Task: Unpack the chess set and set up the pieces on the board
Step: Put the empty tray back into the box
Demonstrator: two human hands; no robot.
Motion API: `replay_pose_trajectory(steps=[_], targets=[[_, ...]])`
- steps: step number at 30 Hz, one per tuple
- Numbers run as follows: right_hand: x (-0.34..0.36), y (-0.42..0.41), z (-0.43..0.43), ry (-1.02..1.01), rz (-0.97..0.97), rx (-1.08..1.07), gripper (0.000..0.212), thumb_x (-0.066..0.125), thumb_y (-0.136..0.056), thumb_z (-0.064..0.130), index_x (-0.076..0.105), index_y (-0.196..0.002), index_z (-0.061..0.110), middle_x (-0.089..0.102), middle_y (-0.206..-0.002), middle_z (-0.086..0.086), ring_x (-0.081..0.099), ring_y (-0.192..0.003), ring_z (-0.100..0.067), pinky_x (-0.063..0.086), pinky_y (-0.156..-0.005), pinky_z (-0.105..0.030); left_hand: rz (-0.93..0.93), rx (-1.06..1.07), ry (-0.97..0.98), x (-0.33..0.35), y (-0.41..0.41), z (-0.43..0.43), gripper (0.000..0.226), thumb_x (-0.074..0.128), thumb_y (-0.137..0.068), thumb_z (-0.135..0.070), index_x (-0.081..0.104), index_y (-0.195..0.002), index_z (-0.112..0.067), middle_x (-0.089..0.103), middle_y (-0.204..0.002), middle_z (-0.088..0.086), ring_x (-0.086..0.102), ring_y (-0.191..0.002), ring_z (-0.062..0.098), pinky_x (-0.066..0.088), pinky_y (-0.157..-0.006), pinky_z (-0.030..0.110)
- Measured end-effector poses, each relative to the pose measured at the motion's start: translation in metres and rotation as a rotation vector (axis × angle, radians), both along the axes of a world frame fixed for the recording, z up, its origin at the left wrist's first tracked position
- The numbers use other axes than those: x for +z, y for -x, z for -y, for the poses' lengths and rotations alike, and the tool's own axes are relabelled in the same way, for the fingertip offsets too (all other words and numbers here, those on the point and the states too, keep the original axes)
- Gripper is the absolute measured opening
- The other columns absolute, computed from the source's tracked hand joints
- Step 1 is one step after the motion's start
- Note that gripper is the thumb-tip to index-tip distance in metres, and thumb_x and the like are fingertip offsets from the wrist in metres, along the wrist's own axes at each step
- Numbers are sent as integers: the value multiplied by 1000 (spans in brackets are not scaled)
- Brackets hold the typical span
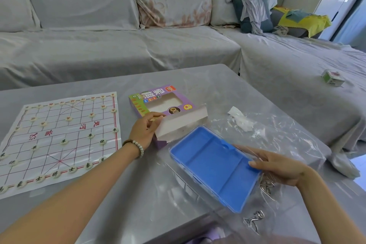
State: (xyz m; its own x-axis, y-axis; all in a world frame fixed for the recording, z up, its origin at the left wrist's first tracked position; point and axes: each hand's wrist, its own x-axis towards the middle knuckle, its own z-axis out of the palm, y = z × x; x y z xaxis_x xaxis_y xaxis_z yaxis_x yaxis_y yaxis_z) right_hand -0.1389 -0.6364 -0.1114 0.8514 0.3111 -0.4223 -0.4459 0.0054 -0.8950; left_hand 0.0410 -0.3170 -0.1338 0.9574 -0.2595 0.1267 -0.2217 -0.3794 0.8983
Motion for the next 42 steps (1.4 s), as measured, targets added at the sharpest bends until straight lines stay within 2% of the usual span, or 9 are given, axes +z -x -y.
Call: replay_pose_trajectory(steps=[7,19,23,26,30,32,36,39,42], targets=[[3,-7,-7,2,-28,-51,83,84,-66,31,43,-137,24,55,-135,-4,53,-123,-28,50,-95,-40,16,-11,130,24,10,-6,19,51,-93,-30,64,-80,-25,64,-78,-6,54,-71,8,42,-63,22],[11,3,-7,-75,-51,-182,92,92,-50,26,50,-131,24,60,-129,-7,58,-116,-30,54,-86,-41,0,-20,175,30,15,-10,25,48,-94,-29,64,-81,-14,61,-75,1,49,-68,10,39,-57,15],[11,4,-11,-64,-42,-225,86,92,-49,24,55,-126,25,62,-125,-6,61,-112,-29,56,-82,-41,-7,-10,227,29,16,-6,23,48,-94,-29,64,-97,-13,63,-83,0,54,-75,12,42,-57,13],[10,4,-11,-36,-42,-230,86,92,-51,27,54,-128,27,62,-127,-3,60,-113,-27,53,-87,-42,82,-54,176,31,19,-4,20,45,-95,-28,52,-113,-25,64,-84,-3,59,-72,7,43,-51,10],[8,6,-2,-26,-60,-227,69,81,-71,23,51,-132,27,58,-131,-4,57,-118,-28,49,-93,-43,198,-140,34,27,15,-2,14,41,-97,-25,42,-109,-34,60,-74,-9,55,-63,3,40,-51,11],[8,9,3,-4,-65,-228,81,89,-58,27,53,-131,26,58,-131,-4,57,-117,-28,51,-91,-42,252,-197,-97,16,13,-4,16,40,-97,-23,41,-102,-39,59,-72,1,51,-61,10,37,-53,13],[6,17,11,36,-72,-260,94,94,-46,31,53,-130,27,61,-128,-3,59,-115,-28,54,-87,-42,218,-249,-171,-5,10,-7,26,42,-97,-18,55,-91,-39,62,-96,-7,57,-89,18,44,-73,20],[5,21,19,41,-100,-252,95,93,-48,30,50,-133,26,60,-129,-5,58,-117,-29,55,-85,-40,155,-268,-124,-4,10,-7,27,44,-97,-15,61,-101,-35,58,-108,-16,51,-101,7,37,-81,4],[2,23,23,58,-111,-206,92,91,-54,29,47,-135,26,58,-131,-7,56,-119,-32,48,-93,-53,95,-305,-120,-4,8,-9,28,43,-97,-17,59,-102,-40,57,-116,-13,49,-106,8,37,-87,12]])
